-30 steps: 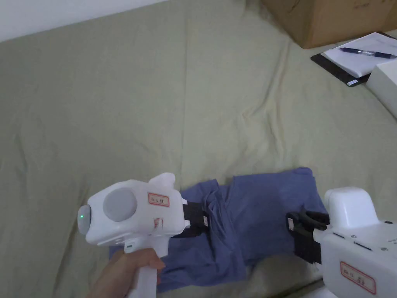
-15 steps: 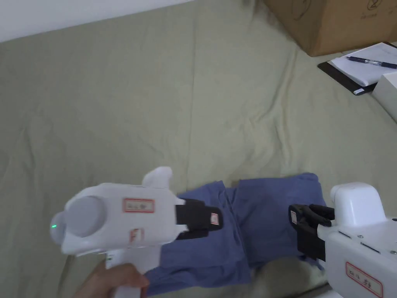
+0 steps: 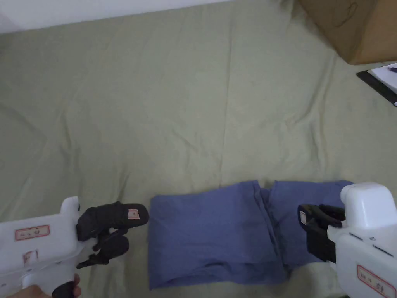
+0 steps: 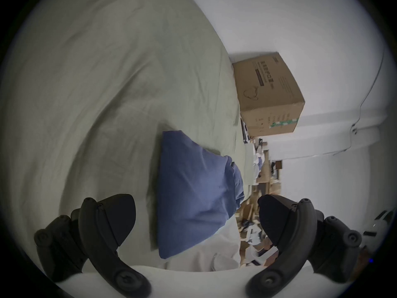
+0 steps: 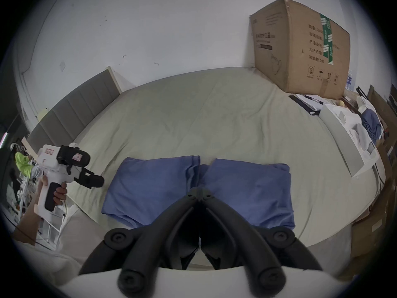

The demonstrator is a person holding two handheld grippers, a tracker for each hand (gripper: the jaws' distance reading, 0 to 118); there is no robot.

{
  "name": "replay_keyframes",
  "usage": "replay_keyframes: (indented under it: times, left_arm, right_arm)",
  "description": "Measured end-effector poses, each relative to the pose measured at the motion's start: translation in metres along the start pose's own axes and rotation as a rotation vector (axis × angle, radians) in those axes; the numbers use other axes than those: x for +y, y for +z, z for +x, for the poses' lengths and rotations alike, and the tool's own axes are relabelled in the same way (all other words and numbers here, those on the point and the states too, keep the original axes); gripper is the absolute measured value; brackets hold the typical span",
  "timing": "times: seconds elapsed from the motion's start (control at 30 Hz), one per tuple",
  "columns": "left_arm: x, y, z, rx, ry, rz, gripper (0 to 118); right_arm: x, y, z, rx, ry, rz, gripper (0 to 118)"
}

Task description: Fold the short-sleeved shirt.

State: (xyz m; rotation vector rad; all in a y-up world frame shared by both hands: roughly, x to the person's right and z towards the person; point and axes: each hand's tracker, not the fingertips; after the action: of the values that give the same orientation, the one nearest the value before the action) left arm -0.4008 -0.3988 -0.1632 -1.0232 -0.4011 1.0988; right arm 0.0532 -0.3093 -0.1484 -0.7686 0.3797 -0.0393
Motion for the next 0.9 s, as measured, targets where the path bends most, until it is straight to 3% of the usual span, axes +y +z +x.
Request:
replay_keyframes:
  times: [0.07,0.23,0.3,0.33,0.37,0.4,0.47,0.7,0.8,0.9]
  left_arm:
    - [0.003,-0.009,-0.011,-0.013,0.064,-0.016,115]
    - [0.011,-0.052,-0.016,-0.099,0.076,-0.176,114]
    - [0.014,-0.068,-0.009,-0.156,0.055,-0.226,107]
    - [0.016,-0.076,-0.007,-0.148,0.04,-0.246,94]
    - [0.017,-0.084,-0.005,-0.127,0.028,-0.253,63]
    - [0.017,-0.088,-0.001,-0.057,0.0,-0.251,9]
    - [0.012,-0.096,-0.001,0.053,-0.083,-0.259,9]
    - [0.025,-0.067,0.007,0.004,-0.111,-0.232,9]
    - [0.029,-0.039,0.01,0.08,-0.185,-0.204,9]
    - [0.036,0.003,0.001,0.114,-0.159,-0.155,9]
  right_arm:
    - [0.001,-0.003,-0.006,0.012,0.011,-0.007,0]
    - [0.004,-0.006,-0.015,0.022,0.04,-0.024,0]
    - [0.003,-0.006,-0.014,0.021,0.043,-0.027,0]
    - [0.003,-0.007,-0.014,0.02,0.042,-0.033,0]
    - [0.003,-0.007,-0.013,0.021,0.04,-0.043,0]
    - [0.003,-0.008,-0.012,0.018,0.041,-0.046,0]
    - [0.003,-0.007,-0.011,0.006,0.045,-0.053,0]
    - [0.004,-0.001,-0.002,-0.028,0.028,-0.054,0]
    - [0.005,0.003,-0.002,-0.036,0.03,-0.047,0]
    - [0.005,0.004,-0.002,-0.043,0.036,-0.048,0]
